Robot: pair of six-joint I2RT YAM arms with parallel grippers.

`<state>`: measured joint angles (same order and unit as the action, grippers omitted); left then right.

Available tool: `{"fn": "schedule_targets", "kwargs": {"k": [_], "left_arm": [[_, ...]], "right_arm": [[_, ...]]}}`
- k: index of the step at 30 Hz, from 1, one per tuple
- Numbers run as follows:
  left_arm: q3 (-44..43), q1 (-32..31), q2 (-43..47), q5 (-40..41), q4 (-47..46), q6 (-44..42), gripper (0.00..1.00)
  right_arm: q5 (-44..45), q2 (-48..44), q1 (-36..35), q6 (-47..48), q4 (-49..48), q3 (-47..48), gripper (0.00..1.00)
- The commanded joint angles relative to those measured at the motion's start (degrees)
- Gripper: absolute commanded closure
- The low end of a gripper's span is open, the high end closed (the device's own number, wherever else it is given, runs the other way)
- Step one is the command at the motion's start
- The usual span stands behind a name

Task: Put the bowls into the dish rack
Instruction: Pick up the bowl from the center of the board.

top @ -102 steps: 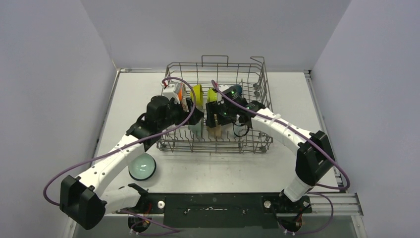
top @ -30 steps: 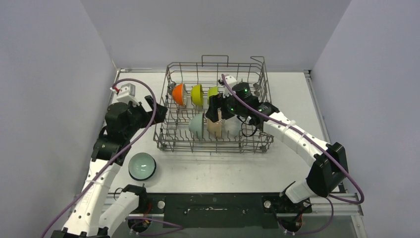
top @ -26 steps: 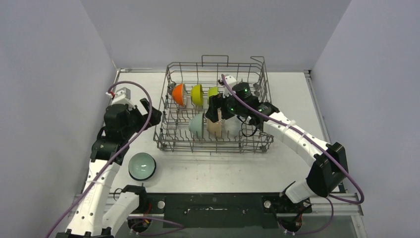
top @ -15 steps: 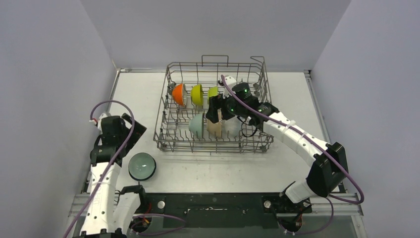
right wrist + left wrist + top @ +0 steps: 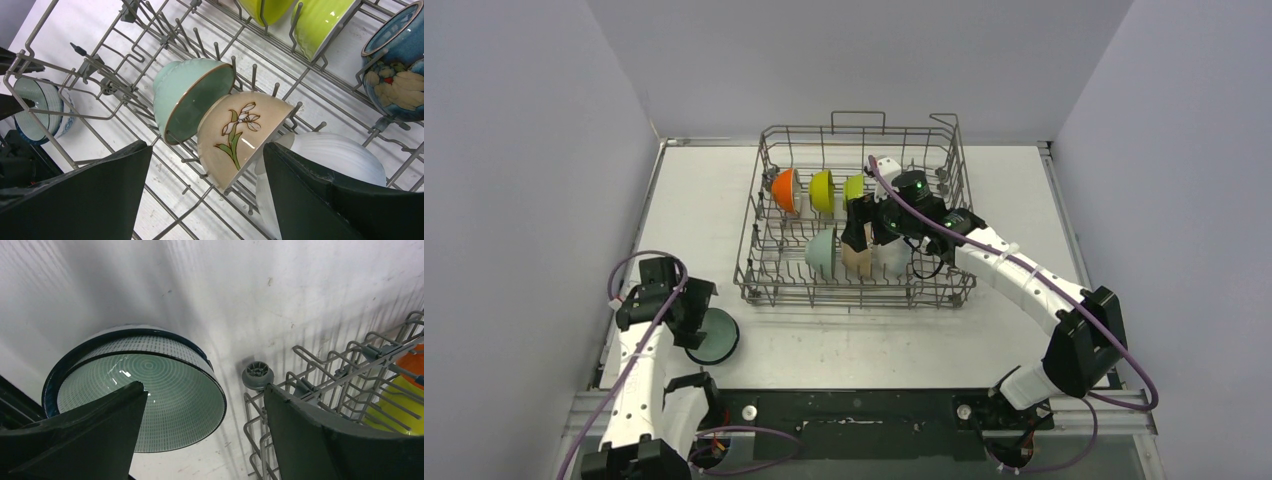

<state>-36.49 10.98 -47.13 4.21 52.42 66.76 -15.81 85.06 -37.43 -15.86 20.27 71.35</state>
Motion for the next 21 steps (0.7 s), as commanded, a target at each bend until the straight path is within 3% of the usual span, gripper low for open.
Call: {"fn": "schedule_targets", "kwargs": {"k": [1, 6, 11, 16, 21], "left_arm": [[-0.3, 0.4, -0.3, -2.5, 0.9, 3.7, 0.15], [2.3, 0.4, -0.2, -4.1, -1.9, 4.1, 0.28], [6.0, 0.4, -1.1, -9.5, -9.5, 4.5, 0.54], [7.2, 0.4, -2.1, -10.5, -11.1, 5.3, 0.8], [6.1, 0.4, -0.3, -10.0, -9.6, 5.6, 0.94]], "right_arm": [[1.1, -0.6, 0.3, 0.7, -1.2, -0.6, 0.15], [1.2, -0.2, 0.4, 0.5, -1.6, -0.6, 0.15], [1.2, 0.0, 0.4, 0.6, -1.6, -0.4, 0.15], [1.3, -0.1, 0.4, 0.6, -1.5, 0.1, 0.15], [1.4, 0.0, 0.3, 0.3, -1.6, 0.7, 0.15]]}}
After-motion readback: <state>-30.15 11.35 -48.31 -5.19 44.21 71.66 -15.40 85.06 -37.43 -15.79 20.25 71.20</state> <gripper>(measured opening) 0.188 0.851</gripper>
